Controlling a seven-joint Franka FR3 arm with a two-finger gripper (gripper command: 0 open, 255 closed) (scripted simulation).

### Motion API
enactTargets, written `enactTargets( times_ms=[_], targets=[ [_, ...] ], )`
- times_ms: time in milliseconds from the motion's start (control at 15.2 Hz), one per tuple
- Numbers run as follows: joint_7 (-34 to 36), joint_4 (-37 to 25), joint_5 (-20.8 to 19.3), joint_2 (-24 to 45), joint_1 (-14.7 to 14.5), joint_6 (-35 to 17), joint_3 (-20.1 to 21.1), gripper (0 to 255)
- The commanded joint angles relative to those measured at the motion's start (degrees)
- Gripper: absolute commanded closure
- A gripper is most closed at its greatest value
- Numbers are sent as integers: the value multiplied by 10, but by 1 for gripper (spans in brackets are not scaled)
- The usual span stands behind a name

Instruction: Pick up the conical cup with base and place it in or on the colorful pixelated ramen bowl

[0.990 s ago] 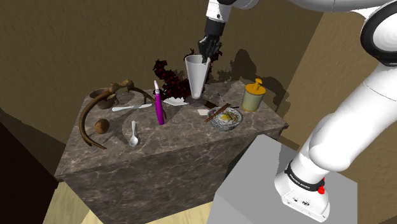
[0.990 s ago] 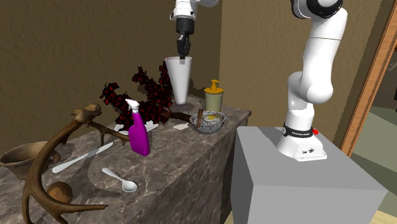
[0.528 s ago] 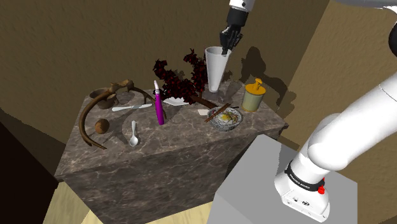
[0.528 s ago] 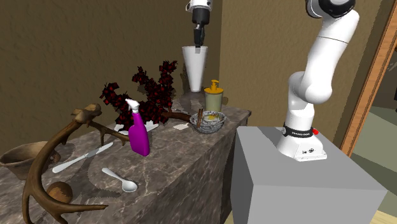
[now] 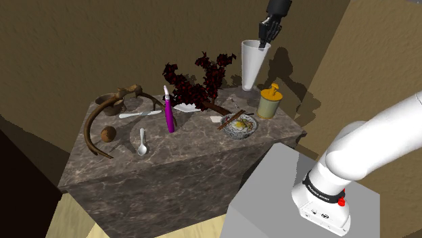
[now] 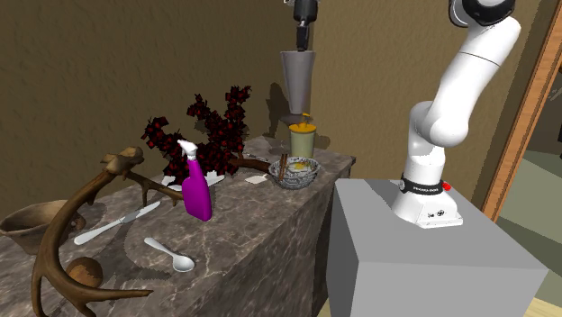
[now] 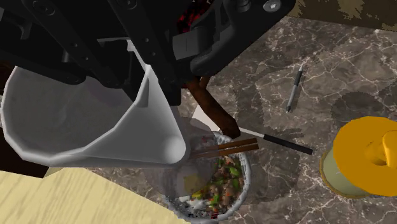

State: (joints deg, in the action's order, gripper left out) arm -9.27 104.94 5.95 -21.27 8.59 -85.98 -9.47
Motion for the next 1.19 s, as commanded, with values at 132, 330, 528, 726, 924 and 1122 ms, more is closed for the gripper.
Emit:
enactTargets(
  times_ms=[132,330,528,726,924,1122],
  targets=[
    [-7,35,-3,-12,3,-22,-3,255],
    [-10,65,-4,-19,3,-45,-2,255],
    [-12,94,-5,-25,4,-68,-2,255],
    [-15,121,-5,-30,5,-90,-2,255],
    [-17,148,-5,-33,6,-113,-2,255],
    [-20,173,-6,-36,6,-136,-2,255]
  ],
)
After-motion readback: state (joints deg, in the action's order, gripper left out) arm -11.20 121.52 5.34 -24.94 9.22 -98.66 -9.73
